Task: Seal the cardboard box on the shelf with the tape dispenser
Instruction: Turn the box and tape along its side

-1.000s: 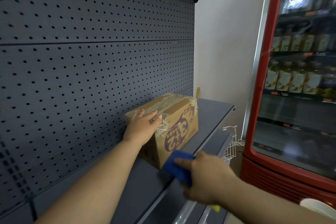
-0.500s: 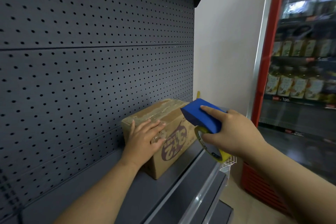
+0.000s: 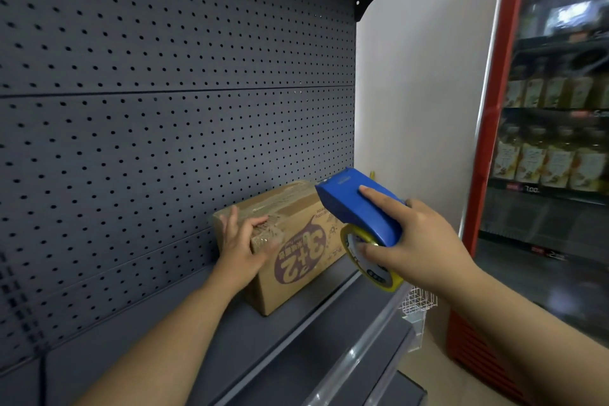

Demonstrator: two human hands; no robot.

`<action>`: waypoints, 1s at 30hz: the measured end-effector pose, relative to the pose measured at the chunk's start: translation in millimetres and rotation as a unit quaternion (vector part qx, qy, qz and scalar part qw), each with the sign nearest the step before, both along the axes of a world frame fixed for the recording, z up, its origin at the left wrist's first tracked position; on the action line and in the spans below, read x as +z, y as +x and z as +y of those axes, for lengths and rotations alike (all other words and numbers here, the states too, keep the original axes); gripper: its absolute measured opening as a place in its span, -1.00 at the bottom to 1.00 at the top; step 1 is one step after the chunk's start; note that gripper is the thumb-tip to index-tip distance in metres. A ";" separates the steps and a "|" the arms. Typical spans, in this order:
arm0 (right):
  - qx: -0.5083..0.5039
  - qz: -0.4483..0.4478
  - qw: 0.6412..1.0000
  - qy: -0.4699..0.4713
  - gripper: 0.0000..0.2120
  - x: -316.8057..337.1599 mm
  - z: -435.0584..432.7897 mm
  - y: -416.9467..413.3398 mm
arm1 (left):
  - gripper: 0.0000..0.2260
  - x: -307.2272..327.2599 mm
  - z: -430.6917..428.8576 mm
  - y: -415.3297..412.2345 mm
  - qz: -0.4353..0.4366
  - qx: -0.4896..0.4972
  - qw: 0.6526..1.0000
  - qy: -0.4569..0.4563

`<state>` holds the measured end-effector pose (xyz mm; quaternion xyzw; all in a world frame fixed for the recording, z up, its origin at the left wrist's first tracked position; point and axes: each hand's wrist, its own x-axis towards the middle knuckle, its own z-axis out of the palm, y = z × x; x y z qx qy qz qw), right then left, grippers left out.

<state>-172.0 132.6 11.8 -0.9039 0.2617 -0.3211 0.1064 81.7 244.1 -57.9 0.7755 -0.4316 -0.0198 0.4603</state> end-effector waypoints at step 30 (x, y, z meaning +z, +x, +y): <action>0.144 -0.084 0.985 -0.044 -0.28 30.9 -114.3 87.9 | -0.39 81.1 -53.7 55.8 0.059 0.177 0.982 -0.003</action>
